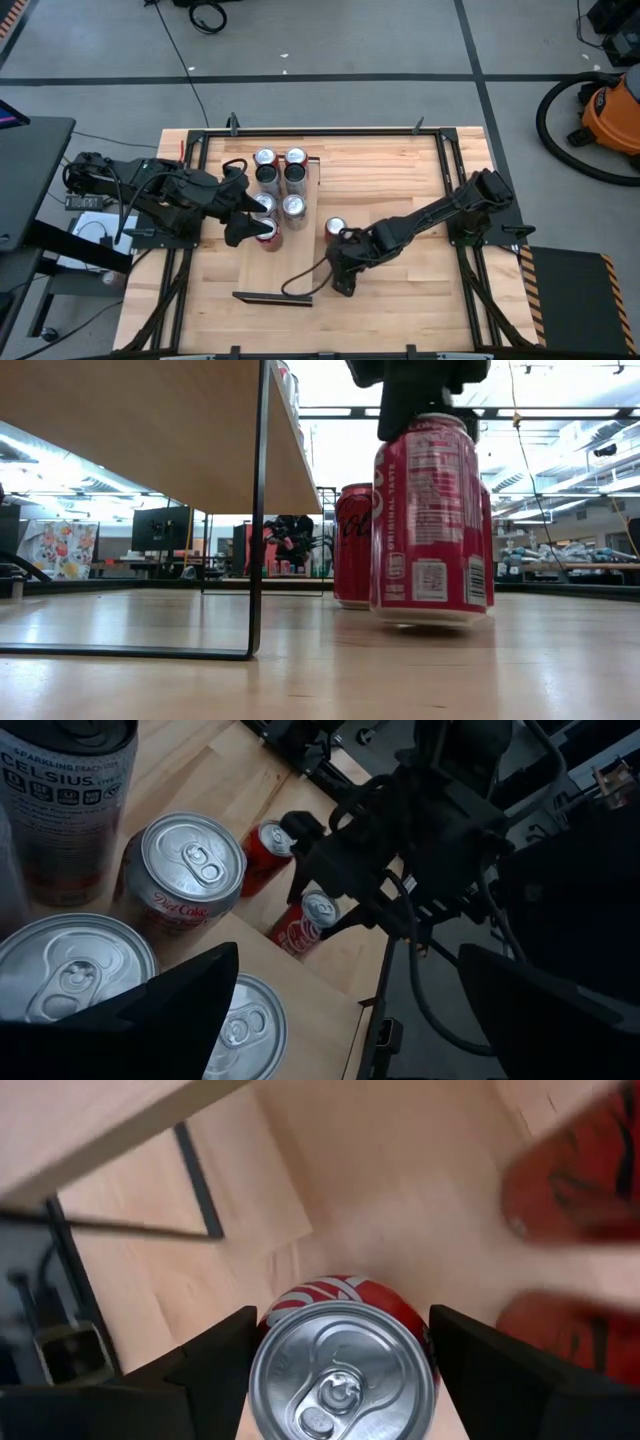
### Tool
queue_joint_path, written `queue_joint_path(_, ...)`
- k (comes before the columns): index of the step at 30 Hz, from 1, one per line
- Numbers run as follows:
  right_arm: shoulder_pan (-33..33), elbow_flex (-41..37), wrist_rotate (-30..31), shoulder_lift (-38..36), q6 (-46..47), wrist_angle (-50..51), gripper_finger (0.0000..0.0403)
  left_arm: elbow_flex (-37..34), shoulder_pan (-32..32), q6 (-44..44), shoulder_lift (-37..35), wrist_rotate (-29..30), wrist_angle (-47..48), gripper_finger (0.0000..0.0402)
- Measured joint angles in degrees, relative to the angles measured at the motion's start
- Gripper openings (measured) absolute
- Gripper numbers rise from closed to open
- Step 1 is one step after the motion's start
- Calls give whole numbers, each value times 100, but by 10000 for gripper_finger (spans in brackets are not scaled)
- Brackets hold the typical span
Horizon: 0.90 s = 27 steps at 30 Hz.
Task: Place canned beverage on shelf
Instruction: Put the red and white soda can aligned with the other red and white soda can on the shelf
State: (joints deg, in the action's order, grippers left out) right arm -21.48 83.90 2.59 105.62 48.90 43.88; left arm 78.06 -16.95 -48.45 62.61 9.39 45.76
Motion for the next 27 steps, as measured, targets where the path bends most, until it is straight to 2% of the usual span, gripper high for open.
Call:
queue_joint_path(6,-258,0,426,-2,1665,176,289,0,0,124,0,0,2,389)
queue_joint_path(12,-391,0,716,-42,2609,452,289,0,0,161,0,0,0,389)
queue_joint_path(16,-437,67,811,-38,2808,696,289,0,0,177,0,0,0,389)
queue_joint_path(22,-434,386,1057,-13,2817,2025,287,0,0,321,1,-2,0,389)
queue_joint_path(27,-432,406,1102,-28,2892,2233,282,0,0,409,0,-4,0,389)
